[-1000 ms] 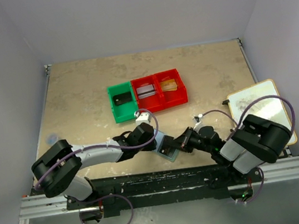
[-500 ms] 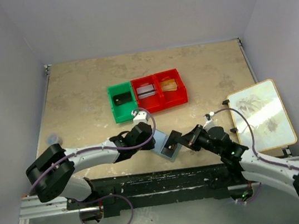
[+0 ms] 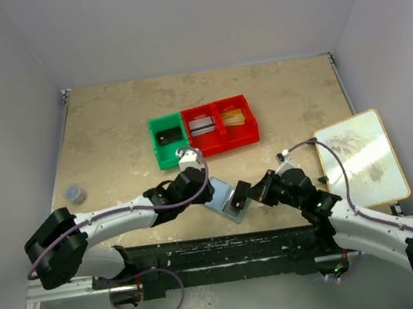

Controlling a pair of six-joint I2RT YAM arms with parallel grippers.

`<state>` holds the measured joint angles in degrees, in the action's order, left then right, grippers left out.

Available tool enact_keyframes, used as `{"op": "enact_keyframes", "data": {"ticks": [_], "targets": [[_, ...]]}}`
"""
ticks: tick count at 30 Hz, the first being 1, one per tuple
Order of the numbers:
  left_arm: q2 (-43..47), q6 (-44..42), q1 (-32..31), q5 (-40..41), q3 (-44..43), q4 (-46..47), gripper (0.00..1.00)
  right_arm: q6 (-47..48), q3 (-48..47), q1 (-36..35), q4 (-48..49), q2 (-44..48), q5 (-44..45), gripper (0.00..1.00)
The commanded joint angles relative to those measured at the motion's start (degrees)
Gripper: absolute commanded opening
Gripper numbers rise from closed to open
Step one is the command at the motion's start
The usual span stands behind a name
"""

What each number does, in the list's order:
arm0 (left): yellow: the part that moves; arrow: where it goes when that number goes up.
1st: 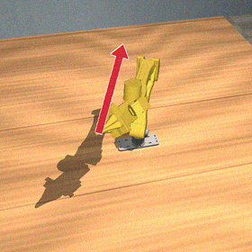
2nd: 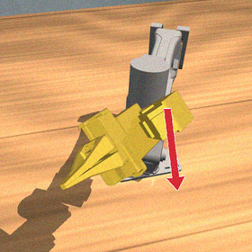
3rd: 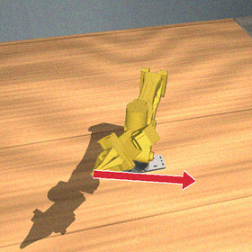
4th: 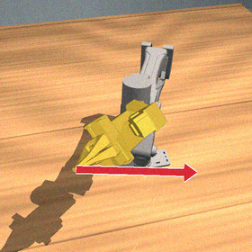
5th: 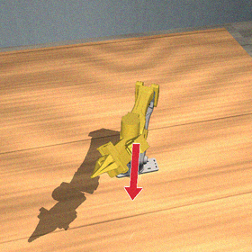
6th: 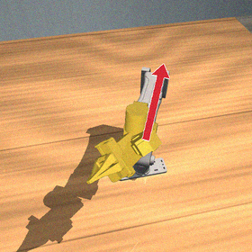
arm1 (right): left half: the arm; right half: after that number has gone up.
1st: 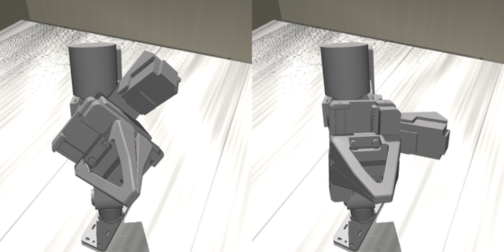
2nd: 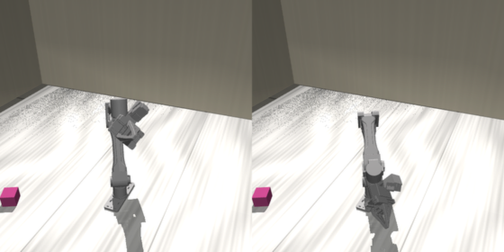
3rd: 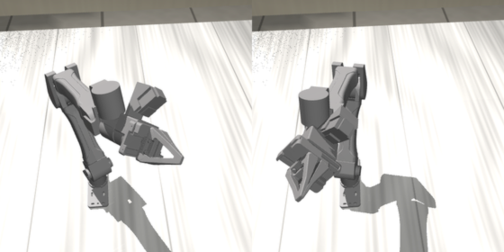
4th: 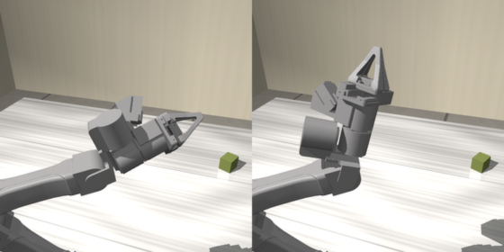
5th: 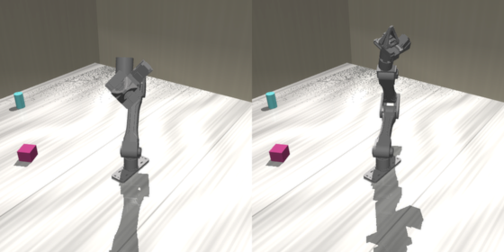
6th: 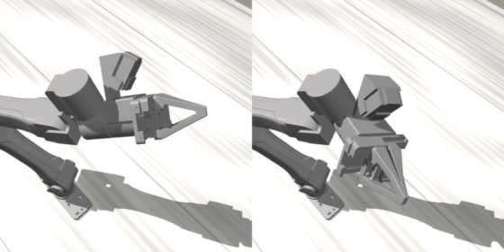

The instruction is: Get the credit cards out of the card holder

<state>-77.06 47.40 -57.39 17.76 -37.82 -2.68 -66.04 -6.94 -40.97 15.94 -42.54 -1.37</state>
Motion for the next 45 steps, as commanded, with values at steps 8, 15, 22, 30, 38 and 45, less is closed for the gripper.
{"op": "enact_keyframes", "data": {"ticks": [8,15,22,30,38,45], "targets": [[1.1,0.4,0.1,-2.6,-0.2,3.9,0.32,-2.5,-4.2,-0.2,6.1,-13.7,-4.2,0.00],[-3.1,0.4,0.0,-10.5,-0.1,9.4,0.32,-4.6,-4.4,-0.2,11.4,-18.5,-4.3,0.02],[-7.4,1.2,-0.3,-12.1,0.0,12.3,0.32,-6.2,-3.2,-0.2,16.7,-22.4,-5.3,0.07],[-8.7,0.6,-0.3,-12.7,0.3,12.1,0.32,-9.6,-3.4,-0.2,23.2,-29.2,-3.4,0.06],[-11.5,0.1,-0.4,-11.9,0.1,11.2,0.30,-8.8,-4.1,-0.3,23.4,-30.4,-4.1,0.11],[-11.9,0.1,-0.4,-11.9,0.1,11.4,0.27,-9.0,-4.3,-0.3,24.6,-31.5,-4.3,0.11]]}}
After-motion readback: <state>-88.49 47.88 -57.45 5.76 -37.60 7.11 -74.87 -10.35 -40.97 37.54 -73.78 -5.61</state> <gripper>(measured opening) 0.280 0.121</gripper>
